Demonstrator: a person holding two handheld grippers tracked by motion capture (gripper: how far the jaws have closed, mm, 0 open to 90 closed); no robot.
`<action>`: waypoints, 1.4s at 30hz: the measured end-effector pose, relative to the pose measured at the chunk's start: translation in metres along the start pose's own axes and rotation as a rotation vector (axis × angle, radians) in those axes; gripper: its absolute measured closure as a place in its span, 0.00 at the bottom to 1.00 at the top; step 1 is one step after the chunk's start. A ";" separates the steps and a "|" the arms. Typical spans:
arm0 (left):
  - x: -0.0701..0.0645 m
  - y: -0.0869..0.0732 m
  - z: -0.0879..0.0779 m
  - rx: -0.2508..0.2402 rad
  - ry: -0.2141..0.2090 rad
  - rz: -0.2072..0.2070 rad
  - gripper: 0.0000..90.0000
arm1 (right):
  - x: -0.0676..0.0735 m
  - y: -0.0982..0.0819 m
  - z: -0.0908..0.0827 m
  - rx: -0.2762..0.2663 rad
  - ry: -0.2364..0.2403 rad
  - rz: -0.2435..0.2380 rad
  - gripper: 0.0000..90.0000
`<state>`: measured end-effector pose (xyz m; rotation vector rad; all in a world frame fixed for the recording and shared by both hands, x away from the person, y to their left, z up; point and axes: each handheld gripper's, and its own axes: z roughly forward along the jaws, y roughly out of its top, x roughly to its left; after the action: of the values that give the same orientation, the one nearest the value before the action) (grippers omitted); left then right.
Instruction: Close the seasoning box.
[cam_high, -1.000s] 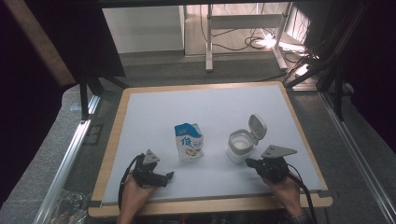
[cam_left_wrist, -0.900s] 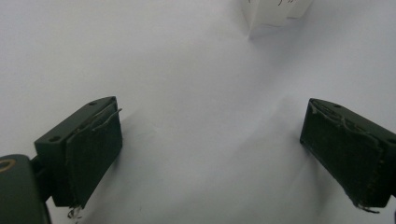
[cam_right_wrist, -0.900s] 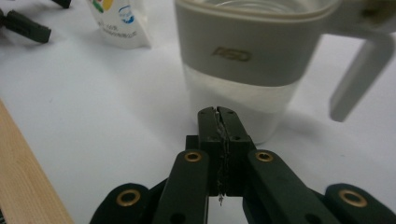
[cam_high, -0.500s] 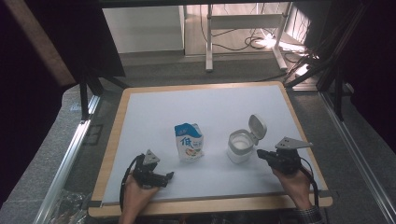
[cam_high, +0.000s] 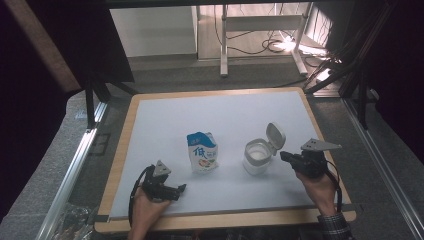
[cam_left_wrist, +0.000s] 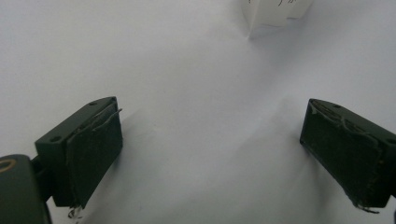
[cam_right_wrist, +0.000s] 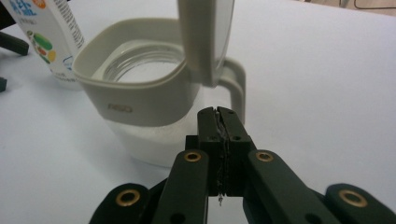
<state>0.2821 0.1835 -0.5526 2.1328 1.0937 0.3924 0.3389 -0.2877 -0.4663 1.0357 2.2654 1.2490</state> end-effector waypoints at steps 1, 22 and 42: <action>0.000 0.000 0.000 0.000 0.000 0.000 0.06 | -0.001 0.002 -0.001 -0.003 -0.004 -0.002 0.99; 0.000 0.000 0.000 0.000 0.000 -0.001 0.06 | -0.017 0.031 0.000 -0.037 0.000 0.024 0.99; 0.000 0.000 0.000 -0.002 0.000 0.000 0.06 | -0.007 0.044 0.006 -0.046 0.055 0.004 0.99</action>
<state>0.2822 0.1835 -0.5527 2.1304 1.0929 0.3931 0.3662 -0.2741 -0.4330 1.0019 2.2656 1.3405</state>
